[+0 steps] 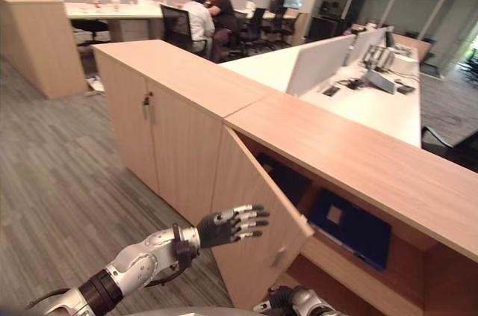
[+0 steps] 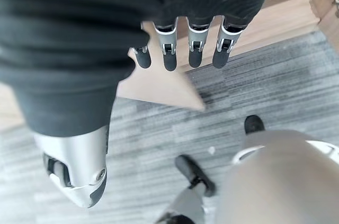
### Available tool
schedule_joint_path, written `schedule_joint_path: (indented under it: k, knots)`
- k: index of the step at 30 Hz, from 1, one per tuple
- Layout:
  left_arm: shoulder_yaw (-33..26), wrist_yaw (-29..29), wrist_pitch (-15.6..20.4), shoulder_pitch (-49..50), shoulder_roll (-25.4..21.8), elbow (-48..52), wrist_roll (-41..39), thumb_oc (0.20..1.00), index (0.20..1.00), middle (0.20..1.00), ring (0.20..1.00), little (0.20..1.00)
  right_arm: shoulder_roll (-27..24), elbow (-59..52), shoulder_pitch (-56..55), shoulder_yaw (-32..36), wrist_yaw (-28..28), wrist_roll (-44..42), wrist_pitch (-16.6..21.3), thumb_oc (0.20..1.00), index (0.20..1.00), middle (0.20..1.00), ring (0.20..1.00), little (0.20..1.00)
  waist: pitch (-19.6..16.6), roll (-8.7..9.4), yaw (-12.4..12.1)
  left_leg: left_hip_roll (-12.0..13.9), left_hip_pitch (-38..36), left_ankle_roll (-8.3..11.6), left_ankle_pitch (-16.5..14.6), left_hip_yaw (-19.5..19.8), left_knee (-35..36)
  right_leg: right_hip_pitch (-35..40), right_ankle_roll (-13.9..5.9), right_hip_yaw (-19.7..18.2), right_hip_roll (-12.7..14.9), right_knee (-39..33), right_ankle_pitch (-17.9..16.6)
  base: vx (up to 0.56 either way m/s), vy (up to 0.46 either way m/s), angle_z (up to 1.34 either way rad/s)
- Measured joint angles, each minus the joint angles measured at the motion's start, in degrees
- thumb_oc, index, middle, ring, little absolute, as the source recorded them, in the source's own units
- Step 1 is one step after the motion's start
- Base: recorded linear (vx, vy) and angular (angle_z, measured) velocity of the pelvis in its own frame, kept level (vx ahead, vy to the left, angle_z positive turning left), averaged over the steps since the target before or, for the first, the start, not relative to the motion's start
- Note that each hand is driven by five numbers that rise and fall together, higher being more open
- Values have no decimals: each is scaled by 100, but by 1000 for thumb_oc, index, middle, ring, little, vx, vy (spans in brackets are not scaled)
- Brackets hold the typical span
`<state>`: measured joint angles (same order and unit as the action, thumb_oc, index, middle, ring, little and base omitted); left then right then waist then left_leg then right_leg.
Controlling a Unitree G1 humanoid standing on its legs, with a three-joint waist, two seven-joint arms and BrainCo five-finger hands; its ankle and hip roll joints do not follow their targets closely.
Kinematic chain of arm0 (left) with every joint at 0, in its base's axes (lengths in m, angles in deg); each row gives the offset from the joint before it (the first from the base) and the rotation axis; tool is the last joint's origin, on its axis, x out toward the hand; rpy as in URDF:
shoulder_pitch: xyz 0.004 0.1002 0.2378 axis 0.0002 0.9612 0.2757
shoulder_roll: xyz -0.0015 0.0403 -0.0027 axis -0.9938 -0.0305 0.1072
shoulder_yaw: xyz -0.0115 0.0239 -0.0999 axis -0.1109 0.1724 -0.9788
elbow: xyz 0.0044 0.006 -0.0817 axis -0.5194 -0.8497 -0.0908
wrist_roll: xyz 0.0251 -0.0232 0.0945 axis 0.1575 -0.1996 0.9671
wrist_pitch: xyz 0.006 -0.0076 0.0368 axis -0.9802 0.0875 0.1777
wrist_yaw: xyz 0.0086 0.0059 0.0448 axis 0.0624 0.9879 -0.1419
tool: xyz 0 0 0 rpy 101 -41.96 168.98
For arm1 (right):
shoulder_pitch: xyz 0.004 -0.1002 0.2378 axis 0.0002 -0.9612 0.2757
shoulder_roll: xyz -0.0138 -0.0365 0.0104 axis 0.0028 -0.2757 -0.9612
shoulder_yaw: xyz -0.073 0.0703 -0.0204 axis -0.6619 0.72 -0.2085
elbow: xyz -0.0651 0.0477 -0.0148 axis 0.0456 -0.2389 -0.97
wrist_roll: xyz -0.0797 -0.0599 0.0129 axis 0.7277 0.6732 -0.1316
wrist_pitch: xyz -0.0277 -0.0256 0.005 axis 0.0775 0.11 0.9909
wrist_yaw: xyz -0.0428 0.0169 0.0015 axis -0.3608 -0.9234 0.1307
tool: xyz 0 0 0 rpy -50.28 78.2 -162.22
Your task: Put the empty folder in the office cabinet
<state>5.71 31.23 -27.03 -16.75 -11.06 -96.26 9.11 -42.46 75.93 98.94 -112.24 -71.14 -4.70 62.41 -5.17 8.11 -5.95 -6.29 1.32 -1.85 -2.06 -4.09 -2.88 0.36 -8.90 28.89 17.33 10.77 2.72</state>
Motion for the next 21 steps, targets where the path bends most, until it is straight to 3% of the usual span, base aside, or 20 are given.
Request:
schedule_joint_path:
  k: [5,8,11,13,16,18,19,21]
  knots:
    - [-311,117,73,0,27,-18,-269,1000,1000,1000,1000,1000,-45,3,-40,170,-37,-16,10,1000,1000,1000,1000,1000,104,5,75,43,-19,-17,18,32,-59,47,65,24,-44,25,33,-4,-7,-3]
    - [-508,112,118,115,-181,-141,-334,1000,1000,1000,1000,1000,-114,70,-255,471,-15,-193,133,1000,1000,1000,1000,1000,197,74,112,48,-124,-188,122,11,-4,100,81,29,-50,77,100,-17,-35,2]
    - [-598,72,107,172,-718,-188,-300,1000,1000,1000,1000,1000,-1215,570,-762,705,-28,419,135,1000,1000,1000,1000,1000,401,188,225,18,-235,-185,115,27,87,176,22,50,-27,71,139,-42,-32,1]
    - [-597,55,103,193,-797,-206,-185,1000,1000,1000,1000,1000,-1501,676,-958,794,-38,526,25,1000,1000,1000,1000,1000,488,275,350,26,-241,-185,114,-16,93,151,23,10,-36,73,139,-58,-7,-14]
    - [-751,-38,80,596,-763,-398,-80,1000,1000,1000,1000,1000,-1116,628,-1112,1094,-30,508,27,1000,1000,1000,1000,1000,508,261,498,51,-267,-159,87,-149,174,64,26,-69,-17,86,141,-46,2,-26]
    - [-1489,-60,-6,1392,-556,-822,-92,1000,1000,1000,1000,1000,-652,511,-1127,1346,-29,413,35,1000,1000,1000,1000,1000,574,94,515,69,-245,-162,87,-235,212,3,42,-55,-8,58,88,-12,-7,-26]
    - [-1823,-48,-57,1819,-604,-982,-86,1000,1000,1000,1000,1000,-488,423,-1142,1491,-27,345,63,1000,1000,1000,1000,1000,596,32,518,101,-227,-164,78,-275,221,-29,34,-61,-25,32,117,-56,-4,-23]
    - [-1718,-35,-135,2279,-1058,-1071,-48,1000,1000,1000,1000,1000,-468,423,-1131,1514,-42,130,4,1000,1000,1000,1000,1000,633,-67,392,141,-215,-171,138,-434,207,-71,28,-37,-69,-76,-105,-104,11,-33]
